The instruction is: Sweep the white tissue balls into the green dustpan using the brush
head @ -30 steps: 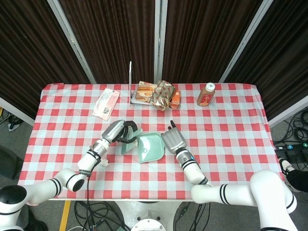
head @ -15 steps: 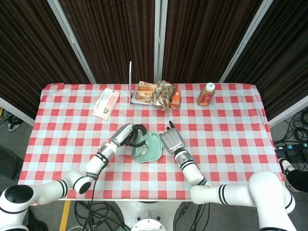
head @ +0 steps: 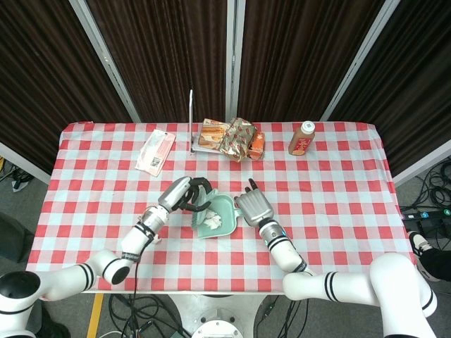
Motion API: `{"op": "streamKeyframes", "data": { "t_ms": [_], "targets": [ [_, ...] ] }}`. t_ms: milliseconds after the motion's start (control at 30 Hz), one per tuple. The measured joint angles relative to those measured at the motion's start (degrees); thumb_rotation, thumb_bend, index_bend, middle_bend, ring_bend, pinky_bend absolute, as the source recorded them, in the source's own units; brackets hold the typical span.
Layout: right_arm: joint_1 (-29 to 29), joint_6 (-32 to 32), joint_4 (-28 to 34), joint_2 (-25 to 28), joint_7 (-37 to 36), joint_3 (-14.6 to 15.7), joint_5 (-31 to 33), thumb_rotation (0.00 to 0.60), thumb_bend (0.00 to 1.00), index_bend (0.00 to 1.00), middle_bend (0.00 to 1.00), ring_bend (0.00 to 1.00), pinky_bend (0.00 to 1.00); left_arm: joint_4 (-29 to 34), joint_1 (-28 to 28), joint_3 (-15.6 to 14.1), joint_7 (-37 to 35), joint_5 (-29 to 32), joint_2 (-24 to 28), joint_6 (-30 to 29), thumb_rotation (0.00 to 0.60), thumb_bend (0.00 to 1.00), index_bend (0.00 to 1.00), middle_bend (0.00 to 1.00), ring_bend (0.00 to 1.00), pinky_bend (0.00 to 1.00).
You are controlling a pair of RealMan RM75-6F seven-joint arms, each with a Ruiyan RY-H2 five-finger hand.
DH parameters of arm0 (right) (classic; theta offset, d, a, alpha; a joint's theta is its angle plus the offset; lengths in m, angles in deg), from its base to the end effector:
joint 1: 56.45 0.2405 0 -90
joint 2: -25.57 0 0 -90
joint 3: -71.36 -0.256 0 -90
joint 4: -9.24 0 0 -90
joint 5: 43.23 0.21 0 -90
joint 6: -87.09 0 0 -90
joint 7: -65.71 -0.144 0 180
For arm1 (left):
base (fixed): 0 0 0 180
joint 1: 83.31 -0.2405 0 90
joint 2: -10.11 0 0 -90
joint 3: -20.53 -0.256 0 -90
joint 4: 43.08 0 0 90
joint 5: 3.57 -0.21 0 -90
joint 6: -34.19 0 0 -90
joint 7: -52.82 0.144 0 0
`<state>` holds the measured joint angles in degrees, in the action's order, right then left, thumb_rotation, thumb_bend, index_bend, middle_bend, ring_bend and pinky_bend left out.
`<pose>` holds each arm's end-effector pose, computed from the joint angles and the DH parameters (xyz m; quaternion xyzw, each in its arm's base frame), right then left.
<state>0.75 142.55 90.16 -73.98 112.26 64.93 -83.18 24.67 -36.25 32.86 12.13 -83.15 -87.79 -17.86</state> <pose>-0.0963 -0.3457 -0.0842 0.8164 -0.2982 0.2430 0.4307 -0.1177 0.3708 -0.0491 -0.5818 -0.5948 -0.5297 0.1646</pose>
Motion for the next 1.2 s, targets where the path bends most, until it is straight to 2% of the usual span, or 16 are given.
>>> {"op": "streamKeyframes", "data": {
  "t_ms": [300, 900, 1067, 1200],
  "targets": [
    [-0.8, -1.7, -0.5, 1.4, -2.6, 0.6, -3.6, 0.600, 0.41, 0.67, 0.58, 0.24, 0.08, 6.7, -5.5, -1.8, 10.2, 1.6, 6.1, -5.1, 0.600, 0.38, 0.52, 0.51, 0.73, 0.82],
    [-1.2, -3.2, 0.1, 3.1, -2.9, 1.5, -5.6, 0.600, 0.41, 0.67, 0.58, 0.24, 0.08, 21.8, -16.8, -4.2, 35.4, 12.4, 9.5, -15.7, 0.600, 0.39, 0.52, 0.51, 0.73, 0.84],
    [-1.3, -3.2, 0.5, 3.3, -2.5, 1.8, -5.7, 0.600, 0.41, 0.67, 0.58, 0.24, 0.07, 25.7, -19.0, -4.3, 39.8, 15.1, 9.5, -18.1, 0.600, 0.40, 0.52, 0.51, 0.73, 0.84],
    [-1.3, -3.4, 0.6, 3.2, -2.5, 1.9, -5.7, 0.600, 0.41, 0.67, 0.58, 0.24, 0.08, 27.2, -20.1, -4.1, 39.5, 16.1, 8.5, -18.2, 0.600, 0.40, 0.52, 0.51, 0.73, 0.84]
  ]
}}
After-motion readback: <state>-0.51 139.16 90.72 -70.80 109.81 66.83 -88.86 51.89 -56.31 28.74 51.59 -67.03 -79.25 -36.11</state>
